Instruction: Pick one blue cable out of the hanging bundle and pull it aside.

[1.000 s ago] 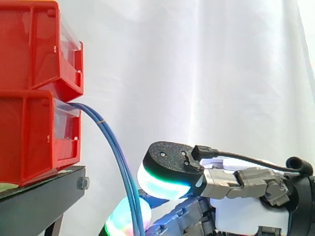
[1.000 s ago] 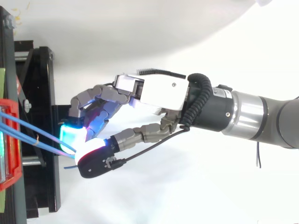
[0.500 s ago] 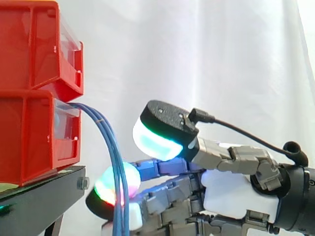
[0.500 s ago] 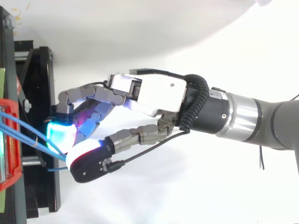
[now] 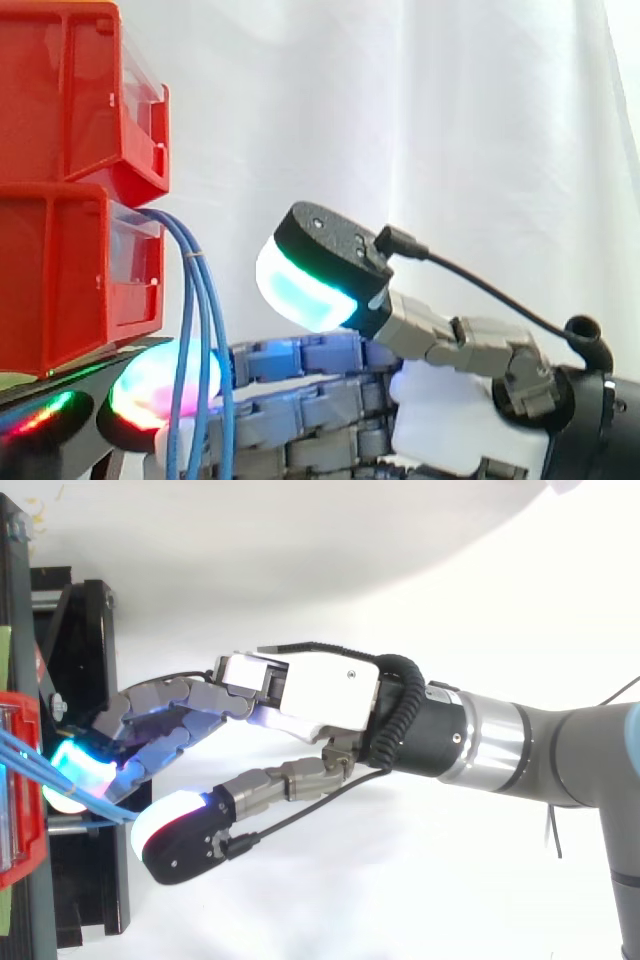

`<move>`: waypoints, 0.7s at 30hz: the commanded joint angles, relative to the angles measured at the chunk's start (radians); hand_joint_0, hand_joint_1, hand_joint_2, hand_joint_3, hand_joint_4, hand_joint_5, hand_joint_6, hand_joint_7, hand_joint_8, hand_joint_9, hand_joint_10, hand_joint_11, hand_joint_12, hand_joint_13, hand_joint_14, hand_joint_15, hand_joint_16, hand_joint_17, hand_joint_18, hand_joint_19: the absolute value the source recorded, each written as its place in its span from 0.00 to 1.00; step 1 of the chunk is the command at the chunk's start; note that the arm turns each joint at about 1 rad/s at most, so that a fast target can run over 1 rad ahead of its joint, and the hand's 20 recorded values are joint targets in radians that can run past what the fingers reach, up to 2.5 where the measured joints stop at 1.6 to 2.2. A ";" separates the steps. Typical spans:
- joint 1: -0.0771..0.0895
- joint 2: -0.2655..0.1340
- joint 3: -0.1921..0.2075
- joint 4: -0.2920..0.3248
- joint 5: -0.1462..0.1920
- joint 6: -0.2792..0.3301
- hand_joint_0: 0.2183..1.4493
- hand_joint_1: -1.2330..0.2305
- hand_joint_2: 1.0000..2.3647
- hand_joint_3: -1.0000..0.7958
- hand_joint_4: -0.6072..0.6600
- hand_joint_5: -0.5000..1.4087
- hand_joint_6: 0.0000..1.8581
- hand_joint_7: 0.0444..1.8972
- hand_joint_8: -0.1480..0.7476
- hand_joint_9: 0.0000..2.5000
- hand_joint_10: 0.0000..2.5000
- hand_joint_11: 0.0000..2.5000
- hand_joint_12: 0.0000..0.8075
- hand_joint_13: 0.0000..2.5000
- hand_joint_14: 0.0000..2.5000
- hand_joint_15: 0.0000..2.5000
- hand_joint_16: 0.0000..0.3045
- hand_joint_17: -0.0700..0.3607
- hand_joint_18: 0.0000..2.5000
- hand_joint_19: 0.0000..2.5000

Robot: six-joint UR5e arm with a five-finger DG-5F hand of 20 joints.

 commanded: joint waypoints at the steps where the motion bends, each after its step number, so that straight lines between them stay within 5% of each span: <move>1: -0.003 -0.030 0.006 0.029 0.000 0.040 0.22 0.46 0.00 0.30 0.71 0.19 0.27 0.36 0.53 0.29 0.00 0.00 0.48 0.15 0.00 0.05 0.18 0.45 0.07 0.11; 7: -0.003 -0.030 0.006 0.006 0.001 0.049 0.21 0.46 0.00 0.30 0.71 0.19 0.27 0.37 0.53 0.28 0.00 0.01 0.50 0.15 0.00 0.05 0.19 0.46 0.07 0.12; 15: -0.005 -0.030 0.006 0.002 0.000 0.060 0.24 0.47 0.00 0.31 0.74 0.19 0.27 0.42 0.59 0.42 0.01 0.16 0.49 0.31 0.00 0.14 0.16 0.42 0.18 0.15; 21: -0.003 -0.028 0.006 0.003 -0.006 0.098 0.25 0.47 0.00 0.31 0.74 0.20 0.27 0.43 0.60 0.44 0.01 0.18 0.49 0.33 0.01 0.15 0.16 0.41 0.20 0.16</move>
